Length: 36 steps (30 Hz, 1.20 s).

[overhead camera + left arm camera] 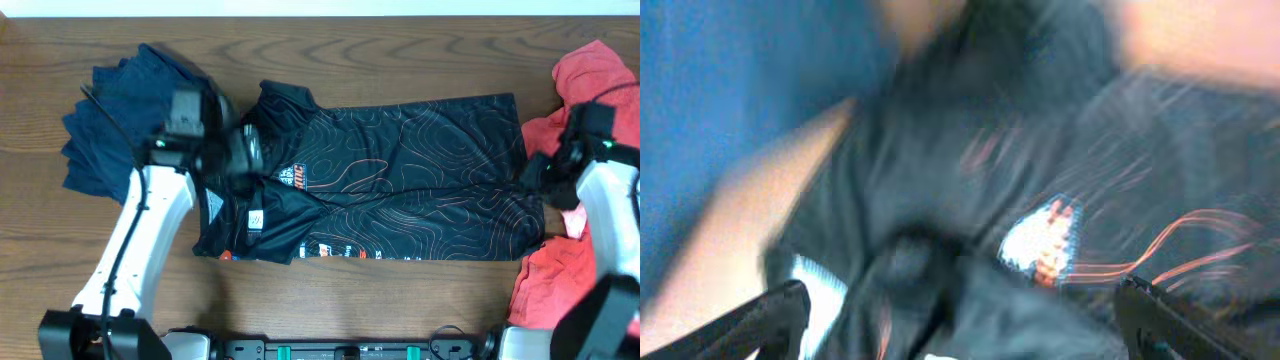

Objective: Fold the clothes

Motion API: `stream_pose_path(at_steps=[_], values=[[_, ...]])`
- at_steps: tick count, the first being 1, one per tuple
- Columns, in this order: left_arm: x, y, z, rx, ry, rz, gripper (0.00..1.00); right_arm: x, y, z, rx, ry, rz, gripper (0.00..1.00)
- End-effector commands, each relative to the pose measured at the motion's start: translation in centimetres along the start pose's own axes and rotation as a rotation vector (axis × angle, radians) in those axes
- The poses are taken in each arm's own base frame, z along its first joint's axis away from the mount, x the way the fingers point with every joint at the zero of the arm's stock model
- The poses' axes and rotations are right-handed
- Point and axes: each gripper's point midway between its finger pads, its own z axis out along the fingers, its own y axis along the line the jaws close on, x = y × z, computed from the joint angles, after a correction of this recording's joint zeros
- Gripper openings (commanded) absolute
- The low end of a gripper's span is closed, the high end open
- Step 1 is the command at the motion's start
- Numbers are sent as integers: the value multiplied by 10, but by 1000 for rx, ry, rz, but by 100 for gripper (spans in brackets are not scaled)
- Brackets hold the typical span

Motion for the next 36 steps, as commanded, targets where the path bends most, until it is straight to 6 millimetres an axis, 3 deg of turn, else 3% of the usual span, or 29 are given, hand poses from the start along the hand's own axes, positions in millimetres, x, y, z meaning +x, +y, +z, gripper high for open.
stream_pose_path(at_steps=[1,4,10,17,20,23,26,30,33,36], values=[[-27,-16,6,55,-40,116,98,1,31,-23,-141,-31,-122,53],[-51,-22,28,62,-74,156,98,7,35,-32,-148,-31,-140,54],[-81,-26,99,79,-104,173,98,22,41,-34,-148,12,-168,52],[-83,-42,162,201,-127,190,96,28,47,-34,-161,30,-184,51],[-74,-41,180,205,-102,166,89,30,51,-34,-168,30,-194,50],[-61,-46,194,213,-68,172,74,29,53,-35,-172,25,-200,47],[-54,-52,198,218,-53,182,57,28,54,-34,-173,22,-202,43],[-64,-59,186,231,-84,191,27,27,55,-34,-175,17,-204,22],[-77,-61,165,237,-123,190,23,27,55,-34,-175,14,-234,7],[-85,-64,141,242,-138,172,22,26,55,-28,-171,29,-252,9]])
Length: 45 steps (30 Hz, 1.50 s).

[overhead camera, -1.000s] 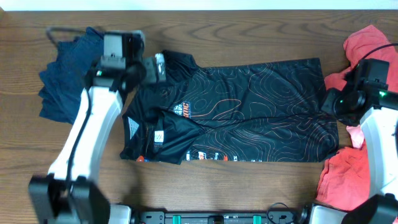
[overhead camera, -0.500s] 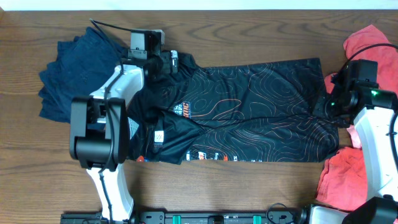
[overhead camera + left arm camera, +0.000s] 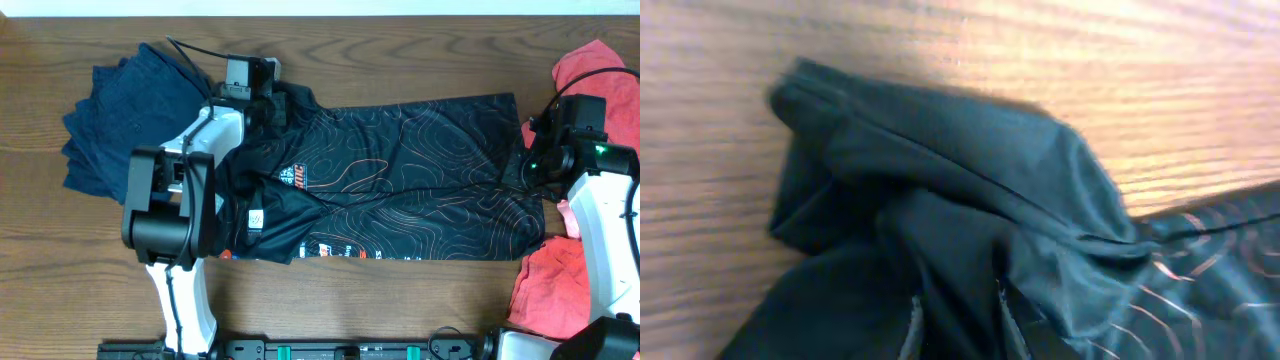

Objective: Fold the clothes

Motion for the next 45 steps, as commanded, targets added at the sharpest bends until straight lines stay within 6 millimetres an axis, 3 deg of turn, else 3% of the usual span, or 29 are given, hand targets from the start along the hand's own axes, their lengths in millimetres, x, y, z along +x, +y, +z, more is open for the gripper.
stream_pose_path(at_steps=[1,6,11,13,15,16,17,18,20,24,28,34,36,40,42,45], values=[[-37,-16,-43,22,-92,2,22,-2,7,6,-9,18,-51,12],[-21,-18,-57,8,-17,-19,21,-30,12,21,-12,41,-51,29],[7,-13,-58,-15,97,-52,19,-97,20,45,3,-18,-58,40],[8,-13,-58,-16,101,-52,19,-126,23,60,8,-54,-62,40],[2,-14,-58,-10,74,-45,19,-145,26,73,4,-69,-63,48],[-4,-15,-57,-6,51,-38,30,-153,26,82,3,-71,-64,52],[-10,-16,-57,-4,27,-30,51,-159,27,89,3,-72,-63,55],[-15,-18,-56,2,4,-21,64,-162,27,94,3,-74,-64,57],[-27,-19,-53,12,-45,-7,76,-171,26,104,2,-92,-64,61],[-35,-16,-38,16,-88,5,80,-186,26,108,-8,-143,-52,65],[-29,-8,-16,13,-82,-1,81,-197,29,106,-17,-189,-57,70],[-17,2,13,11,-73,-15,81,-198,30,106,-19,-195,-60,71],[-13,3,18,12,-63,-34,78,-198,30,106,-19,-195,-60,70],[-13,1,18,22,-60,-42,30,-199,26,108,-1,-199,-58,63],[-16,1,15,23,-66,-56,15,-198,23,112,14,-194,-56,62],[-20,0,10,25,-77,-93,9,-195,21,121,19,-176,-54,62]])
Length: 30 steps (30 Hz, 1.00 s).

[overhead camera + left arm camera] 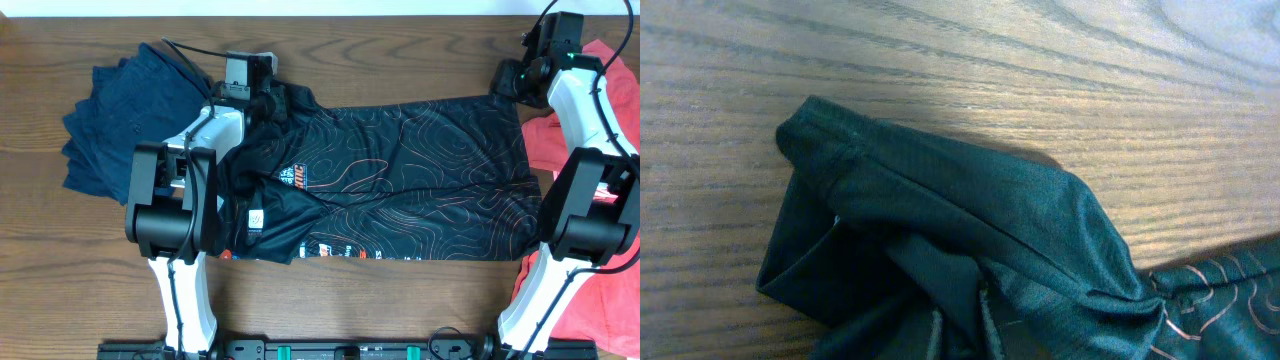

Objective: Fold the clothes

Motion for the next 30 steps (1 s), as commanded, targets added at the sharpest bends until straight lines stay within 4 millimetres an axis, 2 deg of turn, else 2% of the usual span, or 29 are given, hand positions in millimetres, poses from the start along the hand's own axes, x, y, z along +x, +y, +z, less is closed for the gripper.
stream_pose_path(at_steps=[1,9,15,20,23,30], values=[[-11,-5,-9,9,-26,-43,9,2,1,14,18,11,-8,62],[7,-7,-11,15,55,-108,7,0,0,37,14,-5,-11,64],[23,-3,-12,-5,116,-128,7,4,-2,64,26,-10,8,64],[32,-1,-14,-17,153,-138,7,8,-17,83,94,-15,68,63],[35,0,-14,-20,164,-138,8,11,-25,87,140,-16,94,63],[36,0,-14,-21,168,-140,8,8,-27,87,150,-29,97,61]])
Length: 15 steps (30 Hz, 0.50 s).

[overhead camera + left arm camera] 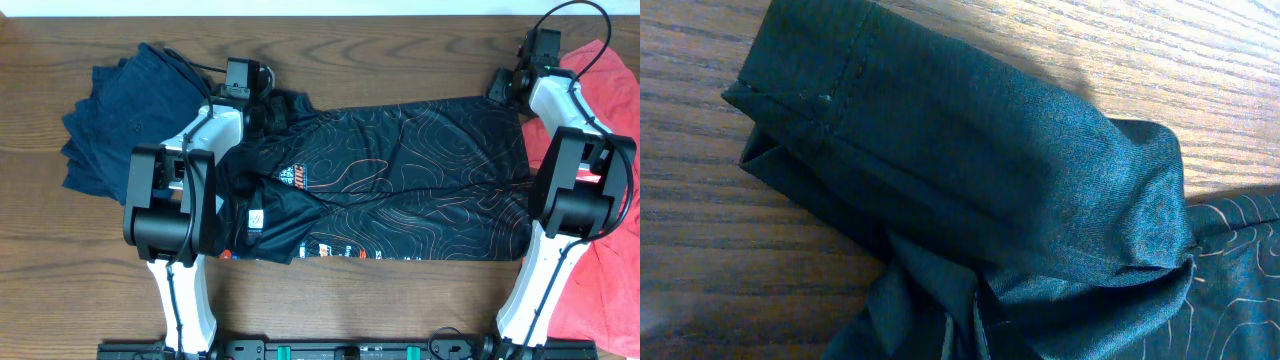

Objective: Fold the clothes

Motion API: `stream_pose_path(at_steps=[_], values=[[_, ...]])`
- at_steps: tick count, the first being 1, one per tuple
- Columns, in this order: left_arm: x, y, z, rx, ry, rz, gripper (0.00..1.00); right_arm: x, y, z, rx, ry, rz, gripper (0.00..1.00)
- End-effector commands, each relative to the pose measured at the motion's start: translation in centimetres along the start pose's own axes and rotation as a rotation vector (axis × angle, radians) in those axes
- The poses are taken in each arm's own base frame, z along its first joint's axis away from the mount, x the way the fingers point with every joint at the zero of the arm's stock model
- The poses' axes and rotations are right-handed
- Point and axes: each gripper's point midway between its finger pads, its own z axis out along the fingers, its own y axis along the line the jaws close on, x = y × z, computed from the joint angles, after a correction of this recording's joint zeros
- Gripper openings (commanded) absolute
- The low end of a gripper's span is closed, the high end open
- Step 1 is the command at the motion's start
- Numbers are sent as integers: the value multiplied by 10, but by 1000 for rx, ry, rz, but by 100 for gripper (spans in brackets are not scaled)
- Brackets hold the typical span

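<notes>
A black shirt (400,170) with orange contour lines lies spread flat across the table, collar end to the left. My left gripper (266,110) sits at its far left sleeve. In the left wrist view the dark sleeve (970,150) fills the frame, bunched, its cuff toward the upper left. My left gripper (976,335) shows only as two thin edges close together, shut on the cloth. My right gripper (499,86) rests at the shirt's far right corner. From above I cannot tell how its jaws stand.
A heap of navy clothes (120,110) lies at the far left of the wooden table (400,50), close to the left arm. Red cloth (612,70) lies along the right edge, behind and beneath the right arm.
In the left wrist view the sleeve is nearer and fills more of the frame, its cuff turned toward the upper left. My right gripper has shifted slightly left at the shirt's far right corner.
First my left gripper was open over the shirt's left chest and my right was at the middle of the right hem. Then the left was shut on the far left sleeve. Later the right arm stood at the far right corner, and both remain at the far corners now.
</notes>
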Motion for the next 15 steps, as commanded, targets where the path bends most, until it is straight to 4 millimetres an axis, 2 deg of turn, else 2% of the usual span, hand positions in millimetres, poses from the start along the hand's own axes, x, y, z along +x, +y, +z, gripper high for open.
stream_pose_path(at_steps=[1,7,11,15], values=[[-3,-3,-6,1,-5,4,7,9,4,10,23,19,10,57],[-5,-4,-7,4,-12,5,7,16,5,10,28,47,3,2],[-8,-12,-15,30,-18,11,6,23,2,6,40,80,2,1],[-15,-21,-36,38,-40,18,6,21,-3,-9,55,94,16,1]])
